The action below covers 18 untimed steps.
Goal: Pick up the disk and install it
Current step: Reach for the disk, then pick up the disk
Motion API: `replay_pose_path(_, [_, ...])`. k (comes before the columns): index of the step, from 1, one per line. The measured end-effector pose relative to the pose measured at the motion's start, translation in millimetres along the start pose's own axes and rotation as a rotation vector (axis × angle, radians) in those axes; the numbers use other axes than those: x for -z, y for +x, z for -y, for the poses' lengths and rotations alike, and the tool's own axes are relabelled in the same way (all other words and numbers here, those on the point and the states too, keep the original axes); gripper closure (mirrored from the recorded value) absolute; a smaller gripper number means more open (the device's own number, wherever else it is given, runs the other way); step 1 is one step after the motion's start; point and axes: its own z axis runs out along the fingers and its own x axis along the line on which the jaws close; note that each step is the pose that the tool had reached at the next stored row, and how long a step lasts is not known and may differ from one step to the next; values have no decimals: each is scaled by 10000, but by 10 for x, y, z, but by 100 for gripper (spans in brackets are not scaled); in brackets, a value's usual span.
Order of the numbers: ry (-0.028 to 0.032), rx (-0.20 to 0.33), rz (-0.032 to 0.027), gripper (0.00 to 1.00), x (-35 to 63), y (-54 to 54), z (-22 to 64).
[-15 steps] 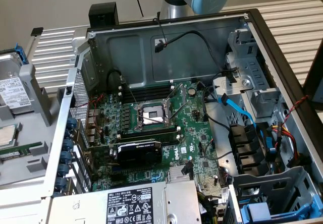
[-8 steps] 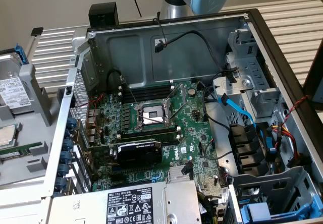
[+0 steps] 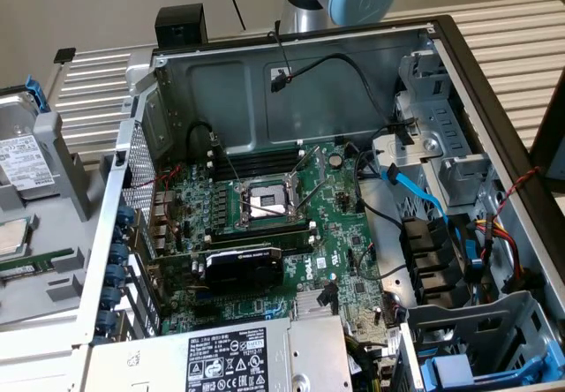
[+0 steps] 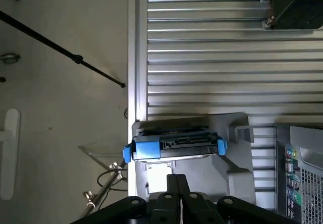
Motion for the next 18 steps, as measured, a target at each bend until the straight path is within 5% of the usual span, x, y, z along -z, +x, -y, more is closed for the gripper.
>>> replay_pose_path(5, [2,38,3,89,-4,62,-99])
replay_pose_path(18, [-97,445,-4,89,-5,113,-110])
